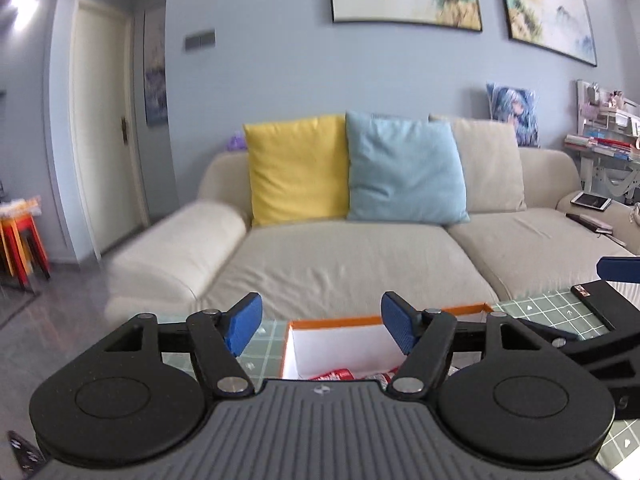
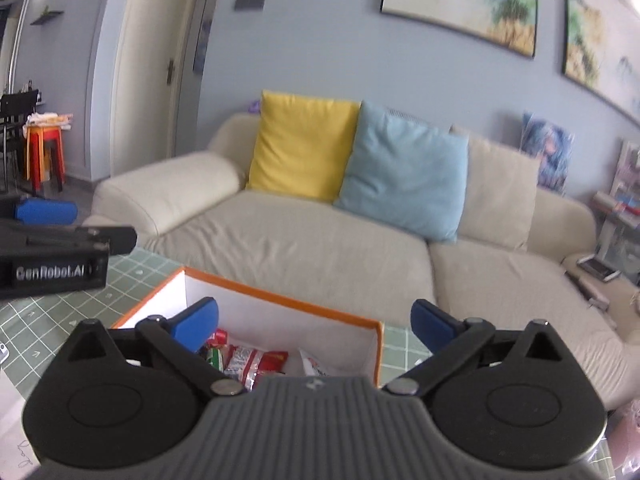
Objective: Organize snacks
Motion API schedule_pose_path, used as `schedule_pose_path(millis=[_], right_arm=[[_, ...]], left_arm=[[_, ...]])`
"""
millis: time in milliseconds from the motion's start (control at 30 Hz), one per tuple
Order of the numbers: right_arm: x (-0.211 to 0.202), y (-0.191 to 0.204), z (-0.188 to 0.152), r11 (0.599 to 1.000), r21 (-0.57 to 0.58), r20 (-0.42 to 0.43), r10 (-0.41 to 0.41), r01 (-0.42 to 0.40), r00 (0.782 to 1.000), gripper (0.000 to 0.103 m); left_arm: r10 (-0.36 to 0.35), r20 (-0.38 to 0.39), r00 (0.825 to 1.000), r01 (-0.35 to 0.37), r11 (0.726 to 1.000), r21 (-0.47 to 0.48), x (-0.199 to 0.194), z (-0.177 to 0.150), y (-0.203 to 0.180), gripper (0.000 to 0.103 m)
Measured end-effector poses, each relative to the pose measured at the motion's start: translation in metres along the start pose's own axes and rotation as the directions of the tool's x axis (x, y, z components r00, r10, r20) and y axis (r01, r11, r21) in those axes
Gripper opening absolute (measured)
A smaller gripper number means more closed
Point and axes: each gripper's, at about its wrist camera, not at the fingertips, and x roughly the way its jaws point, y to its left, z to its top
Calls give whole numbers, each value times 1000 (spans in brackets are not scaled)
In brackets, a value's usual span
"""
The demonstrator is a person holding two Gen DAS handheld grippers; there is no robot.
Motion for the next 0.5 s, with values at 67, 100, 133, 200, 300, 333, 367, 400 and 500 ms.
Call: schedule_pose_path(millis=[67,100,133,200,300,333,367,400,500], right_arm=[[-17,4,-9,1000,16,30,-13,12,999,99],[-24,6,-12,999,30,42,-20,19,999,99],[-30,7,-17,999,41,52,-26,24,998,99],[-41,10,-24,997,66,67,-53,48,996,99],[-54,14,-37,989,112,87,-102,92,991,99],[-58,15,-42,987,130,93,-110,97,990,99],[-61,17,-47,985,146,93,-109,94,990,99],[-62,18,-51,983,161,87,-101,86,991,99],[-61,24,-65,978,193,68,-92,78,993,99]], left_arm=[[-16,23,1000,15,999,40,-12,-3,-3,83],[-22,29,999,20,998,67,-17,-6,-5,87],[-18,31,999,16,996,86,-20,-10,-7,94],[-12,45,999,6,992,127,-26,-19,-11,96],[8,37,999,-13,987,157,-29,-36,-16,96],[9,22,1000,-12,988,156,-29,-43,-16,96],[5,2,1000,-5,988,155,-27,-48,-15,96],[0,-18,1000,2,989,149,-24,-54,-14,96],[19,-51,999,-13,994,107,-21,-68,-7,96]])
